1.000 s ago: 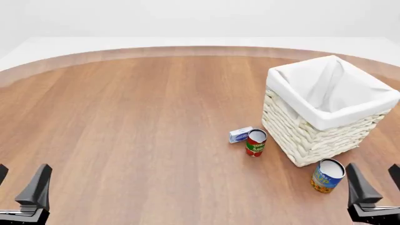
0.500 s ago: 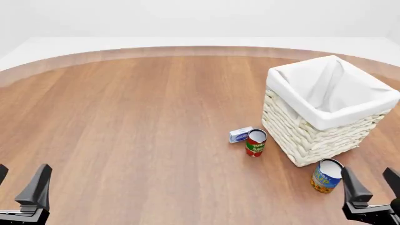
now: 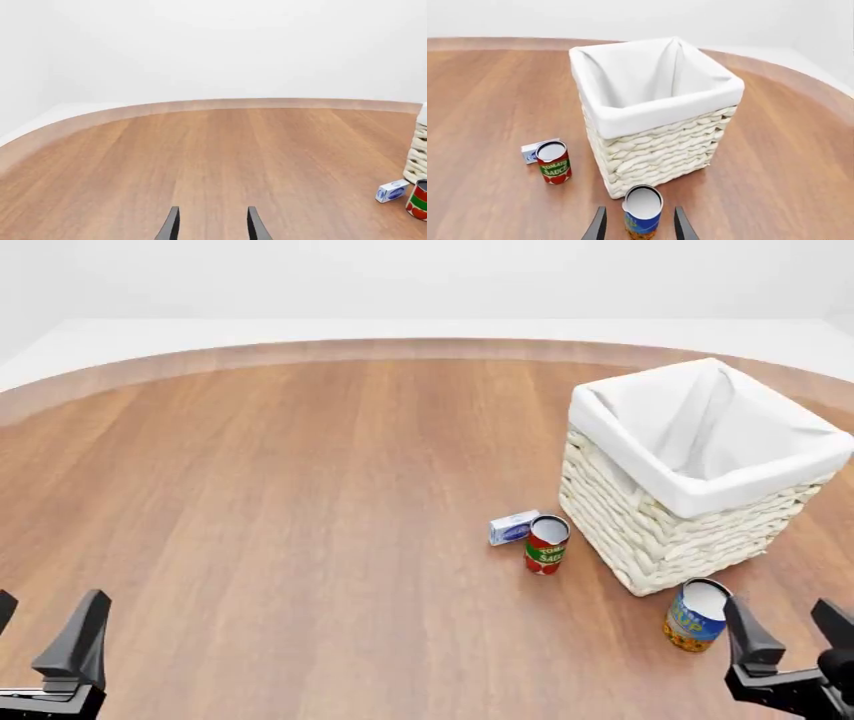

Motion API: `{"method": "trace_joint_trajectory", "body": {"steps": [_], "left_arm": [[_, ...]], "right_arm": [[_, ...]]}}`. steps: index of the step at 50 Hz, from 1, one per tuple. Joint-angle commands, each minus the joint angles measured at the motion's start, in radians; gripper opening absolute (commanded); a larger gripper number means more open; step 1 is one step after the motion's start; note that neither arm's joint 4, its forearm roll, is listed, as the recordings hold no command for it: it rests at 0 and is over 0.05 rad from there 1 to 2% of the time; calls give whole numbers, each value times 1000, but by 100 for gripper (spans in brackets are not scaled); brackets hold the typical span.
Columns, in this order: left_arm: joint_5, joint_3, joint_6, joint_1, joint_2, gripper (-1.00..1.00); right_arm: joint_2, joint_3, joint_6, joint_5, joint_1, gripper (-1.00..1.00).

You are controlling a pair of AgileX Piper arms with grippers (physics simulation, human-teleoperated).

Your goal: Pick up the alphabet soup and the cream cheese box, and put them in the basket.

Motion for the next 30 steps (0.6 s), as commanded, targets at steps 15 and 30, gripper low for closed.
{"method": "trace_joint_trajectory", "body": {"steps": [15,30], "left_arm": [[-1,0,0,0,0,100],[-2,1,0,0,1,100]], "right_arm": [[194,0,3,-130,-11,100],[341,0,4,-254,-19,100]]}}
